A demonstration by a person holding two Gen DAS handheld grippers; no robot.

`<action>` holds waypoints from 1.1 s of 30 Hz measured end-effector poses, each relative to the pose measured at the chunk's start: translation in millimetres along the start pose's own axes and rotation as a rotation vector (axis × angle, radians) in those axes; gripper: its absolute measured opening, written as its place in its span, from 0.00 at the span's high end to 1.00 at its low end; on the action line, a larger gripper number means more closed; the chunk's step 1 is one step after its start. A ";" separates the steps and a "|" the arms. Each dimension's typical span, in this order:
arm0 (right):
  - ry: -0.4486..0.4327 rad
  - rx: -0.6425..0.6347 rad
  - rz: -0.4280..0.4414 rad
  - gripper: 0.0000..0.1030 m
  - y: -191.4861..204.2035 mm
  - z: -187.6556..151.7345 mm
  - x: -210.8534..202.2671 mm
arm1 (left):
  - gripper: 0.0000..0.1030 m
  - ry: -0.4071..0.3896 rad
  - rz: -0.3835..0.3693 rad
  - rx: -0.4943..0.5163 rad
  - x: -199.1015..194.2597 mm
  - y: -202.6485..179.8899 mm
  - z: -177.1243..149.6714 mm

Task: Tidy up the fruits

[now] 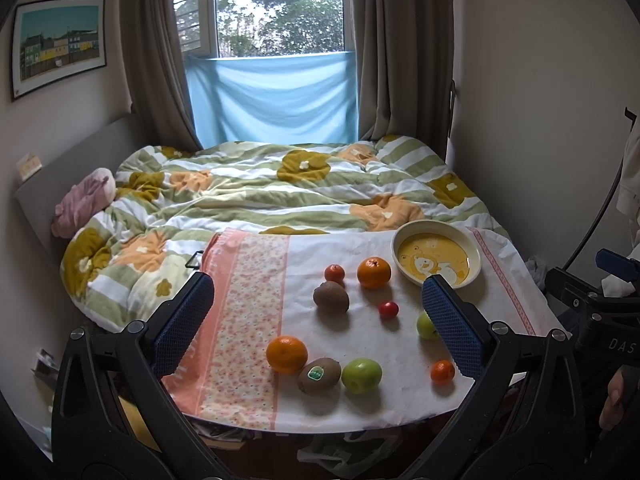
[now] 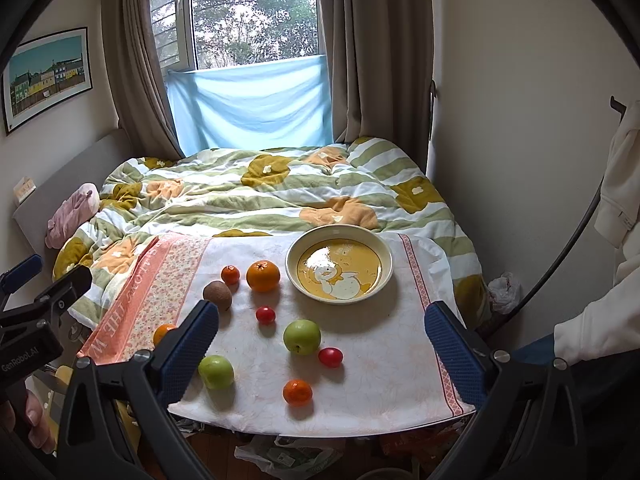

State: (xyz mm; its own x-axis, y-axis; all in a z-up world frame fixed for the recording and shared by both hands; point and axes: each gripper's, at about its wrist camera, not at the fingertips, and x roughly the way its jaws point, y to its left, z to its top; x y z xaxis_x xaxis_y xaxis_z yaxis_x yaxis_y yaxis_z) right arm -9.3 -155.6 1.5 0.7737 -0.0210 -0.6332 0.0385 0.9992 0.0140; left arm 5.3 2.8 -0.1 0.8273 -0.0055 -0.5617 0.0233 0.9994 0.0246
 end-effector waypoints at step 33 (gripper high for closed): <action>0.237 -0.071 0.242 0.00 61.9 -52.0 99.3 | 0.00 0.253 -0.133 0.004 102.5 88.4 -64.0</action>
State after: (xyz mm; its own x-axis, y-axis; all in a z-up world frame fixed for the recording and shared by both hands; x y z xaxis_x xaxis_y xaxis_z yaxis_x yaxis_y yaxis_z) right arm 37.0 -94.0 -100.8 0.5862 0.2173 -0.7805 -0.1786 0.9743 0.1371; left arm 56.3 92.8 -108.5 0.6505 -0.1277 -0.7487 0.1247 0.9903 -0.0605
